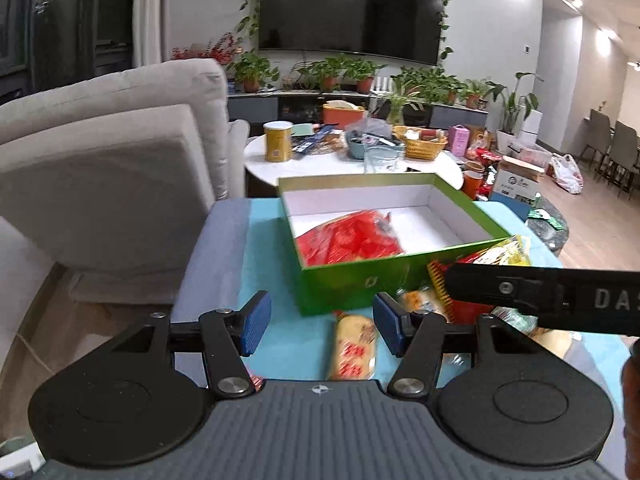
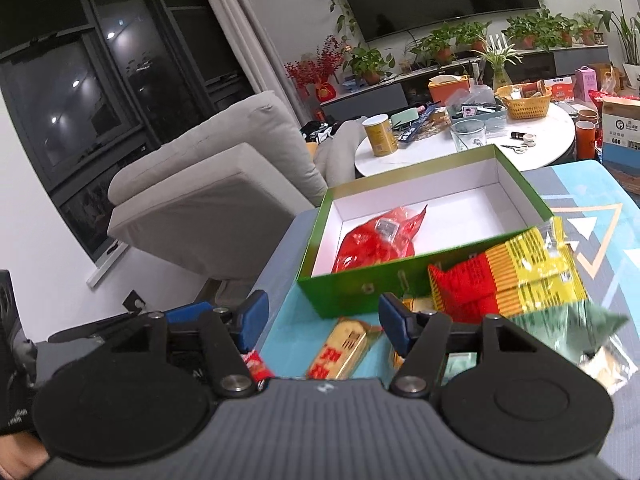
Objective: Organize snacks
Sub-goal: 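Move the right tool to the red cartoon-printed snack bag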
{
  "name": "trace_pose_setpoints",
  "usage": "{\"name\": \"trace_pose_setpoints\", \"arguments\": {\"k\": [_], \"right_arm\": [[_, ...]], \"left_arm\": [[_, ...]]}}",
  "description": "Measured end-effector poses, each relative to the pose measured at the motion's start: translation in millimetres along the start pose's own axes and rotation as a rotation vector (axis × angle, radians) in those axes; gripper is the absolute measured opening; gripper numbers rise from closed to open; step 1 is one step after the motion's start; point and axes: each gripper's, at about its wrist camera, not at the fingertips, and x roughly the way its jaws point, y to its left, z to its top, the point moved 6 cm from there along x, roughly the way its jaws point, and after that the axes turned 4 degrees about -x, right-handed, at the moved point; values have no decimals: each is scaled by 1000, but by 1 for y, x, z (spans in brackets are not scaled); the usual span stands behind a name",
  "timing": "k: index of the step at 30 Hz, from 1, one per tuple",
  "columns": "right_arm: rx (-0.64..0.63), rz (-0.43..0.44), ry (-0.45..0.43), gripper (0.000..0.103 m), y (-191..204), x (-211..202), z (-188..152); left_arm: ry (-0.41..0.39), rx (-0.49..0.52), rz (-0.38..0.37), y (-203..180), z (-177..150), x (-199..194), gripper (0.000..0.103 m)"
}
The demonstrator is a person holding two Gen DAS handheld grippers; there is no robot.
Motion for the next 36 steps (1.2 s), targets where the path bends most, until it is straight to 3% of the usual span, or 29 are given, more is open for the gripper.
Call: {"name": "trace_pose_setpoints", "arguments": {"k": [9, 28, 36], "right_arm": [[-26, 4, 24, 50, 15, -1, -14], [-39, 17, 55, 50, 26, -5, -41], [26, 92, 195, 50, 39, 21, -65]], "left_arm": [[7, -18, 53, 19, -16, -16, 54], [33, -23, 80, 33, -34, -14, 56], [107, -46, 77, 66, -58, 6, 55]]}}
